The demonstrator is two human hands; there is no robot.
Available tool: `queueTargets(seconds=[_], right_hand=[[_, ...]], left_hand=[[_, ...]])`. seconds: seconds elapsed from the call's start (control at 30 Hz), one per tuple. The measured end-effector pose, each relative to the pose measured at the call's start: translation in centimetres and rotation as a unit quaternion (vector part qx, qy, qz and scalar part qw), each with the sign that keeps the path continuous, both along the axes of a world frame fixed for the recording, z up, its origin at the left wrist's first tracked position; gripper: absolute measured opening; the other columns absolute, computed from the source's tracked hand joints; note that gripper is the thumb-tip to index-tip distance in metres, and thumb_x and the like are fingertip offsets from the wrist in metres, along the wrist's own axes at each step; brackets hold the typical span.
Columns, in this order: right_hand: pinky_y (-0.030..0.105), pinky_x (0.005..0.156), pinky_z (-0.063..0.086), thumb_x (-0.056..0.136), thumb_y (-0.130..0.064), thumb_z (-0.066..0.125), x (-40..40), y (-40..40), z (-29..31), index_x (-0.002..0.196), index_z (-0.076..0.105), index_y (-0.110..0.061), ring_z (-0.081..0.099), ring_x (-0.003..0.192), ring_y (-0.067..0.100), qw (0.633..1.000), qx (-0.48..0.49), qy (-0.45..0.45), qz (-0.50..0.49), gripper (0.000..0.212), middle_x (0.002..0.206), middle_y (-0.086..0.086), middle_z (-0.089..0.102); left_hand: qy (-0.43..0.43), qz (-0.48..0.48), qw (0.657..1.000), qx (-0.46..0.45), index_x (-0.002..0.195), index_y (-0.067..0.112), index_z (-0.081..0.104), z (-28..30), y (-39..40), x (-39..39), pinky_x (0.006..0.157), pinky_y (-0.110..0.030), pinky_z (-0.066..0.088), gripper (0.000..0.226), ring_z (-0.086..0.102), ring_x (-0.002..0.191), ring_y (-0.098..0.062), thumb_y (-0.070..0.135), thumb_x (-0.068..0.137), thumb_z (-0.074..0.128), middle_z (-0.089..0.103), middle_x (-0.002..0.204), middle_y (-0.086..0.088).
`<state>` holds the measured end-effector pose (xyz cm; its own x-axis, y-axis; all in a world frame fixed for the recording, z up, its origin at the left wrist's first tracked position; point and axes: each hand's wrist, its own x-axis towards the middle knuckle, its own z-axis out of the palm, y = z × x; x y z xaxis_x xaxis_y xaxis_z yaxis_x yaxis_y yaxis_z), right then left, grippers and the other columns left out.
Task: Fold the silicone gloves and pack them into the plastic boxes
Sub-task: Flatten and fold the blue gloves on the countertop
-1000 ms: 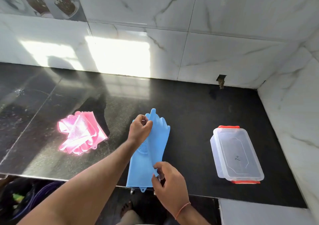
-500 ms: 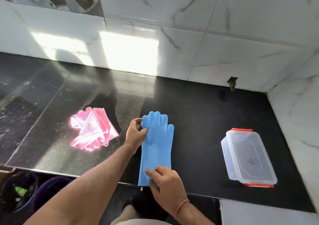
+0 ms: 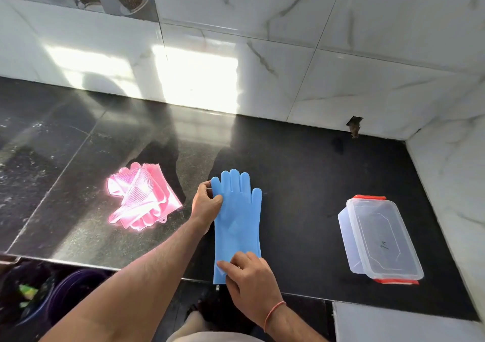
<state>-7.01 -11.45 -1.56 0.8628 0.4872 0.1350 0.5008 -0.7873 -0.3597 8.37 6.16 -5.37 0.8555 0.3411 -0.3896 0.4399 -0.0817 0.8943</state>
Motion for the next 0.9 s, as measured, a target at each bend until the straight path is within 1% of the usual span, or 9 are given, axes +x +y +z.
queueTargets(seconds=[0.1,0.2,0.27,0.37,0.5,0.57,0.7,0.8,0.9], right_hand=[[0.027,0.062,0.055,0.102,-0.035,0.051,0.0,0.2,-0.2,0.116,0.079,-0.034,0.061,0.074,0.010,1.000,-0.008,-0.001,0.003,0.032,0.088,-0.011,0.066],[0.028,0.062,0.055,0.100,-0.032,0.052,0.1,0.3,-0.3,0.118,0.079,-0.034,0.061,0.073,0.011,1.000,-0.014,0.003,0.013,0.032,0.088,-0.011,0.066],[0.029,0.061,0.055,0.099,-0.030,0.056,0.1,0.4,-0.3,0.120,0.078,-0.033,0.061,0.073,0.012,1.000,-0.015,0.005,0.023,0.032,0.088,-0.011,0.066],[0.033,0.060,0.056,0.095,-0.029,0.066,0.2,0.2,-0.5,0.127,0.075,-0.033,0.062,0.073,0.015,0.999,-0.016,0.032,0.038,0.034,0.091,-0.009,0.066],[0.036,0.077,0.056,0.097,-0.047,0.056,0.1,-0.6,-1.1,0.139,0.065,-0.040,0.064,0.094,0.016,0.994,-0.037,0.091,0.044,0.043,0.110,-0.010,0.067],[0.033,0.081,0.058,0.095,-0.051,0.060,0.1,-1.4,-1.3,0.131,0.071,-0.040,0.064,0.098,0.013,0.994,-0.005,0.108,0.008,0.040,0.110,-0.013,0.067],[0.023,0.084,0.057,0.093,-0.038,0.072,0.5,-3.9,-1.6,0.121,0.074,-0.034,0.062,0.096,0.007,0.983,0.044,0.126,-0.125,0.028,0.109,-0.018,0.063],[0.017,0.079,0.046,0.098,-0.046,0.066,0.7,-5.8,-2.0,0.125,0.063,-0.040,0.062,0.091,0.000,0.946,0.036,0.231,-0.223,0.028,0.106,-0.024,0.062],[0.015,0.071,0.042,0.095,-0.053,0.067,0.9,-6.3,-1.8,0.116,0.063,-0.041,0.062,0.082,-0.006,0.907,0.036,0.321,-0.271,0.024,0.089,-0.022,0.071]], left_hand=[[-0.004,-0.006,1.000,0.007,0.141,0.016,0.061,0.1,0.2,0.1,0.092,-0.036,0.062,0.049,0.074,0.110,-0.022,0.002,0.094,0.064,0.073,0.120,-0.001],[-0.036,-0.031,0.997,0.054,0.144,0.017,0.067,0.4,0.0,0.0,0.093,-0.033,0.064,0.055,0.073,0.099,-0.008,-0.001,0.092,0.065,0.074,0.116,0.009],[-0.071,-0.050,0.989,0.119,0.145,0.017,0.070,0.5,-0.1,-0.2,0.096,-0.036,0.064,0.059,0.074,0.099,-0.015,-0.002,0.090,0.066,0.075,0.118,0.005],[-0.083,-0.069,0.972,0.208,0.152,0.015,0.065,0.2,-0.2,-0.4,0.108,-0.038,0.055,0.063,0.063,0.118,-0.025,0.001,0.091,0.070,0.064,0.130,-0.007],[-0.036,-0.086,0.968,0.235,0.163,0.015,0.053,-0.2,0.7,-0.3,0.113,-0.038,0.052,0.071,0.062,0.124,-0.028,0.016,0.095,0.076,0.055,0.139,-0.010],[-0.012,-0.095,0.967,0.237,0.166,0.008,0.044,-0.2,1.2,-0.3,0.113,-0.042,0.054,0.076,0.065,0.124,-0.030,0.024,0.099,0.075,0.053,0.146,-0.012],[-0.008,-0.118,0.961,0.250,0.151,0.011,0.061,0.4,1.8,-3.1,0.104,-0.034,0.055,0.056,0.069,0.116,-0.020,0.031,0.100,0.074,0.071,0.131,-0.006],[-0.005,-0.144,0.949,0.281,0.148,0.013,0.068,-0.1,1.8,-8.4,0.097,-0.027,0.053,0.047,0.068,0.107,-0.014,0.027,0.103,0.071,0.072,0.119,0.002],[-0.004,-0.159,0.949,0.272,0.150,0.018,0.069,-0.6,0.7,-13.8,0.085,-0.017,0.051,0.043,0.066,0.090,-0.005,0.023,0.108,0.066,0.064,0.107,0.012]])
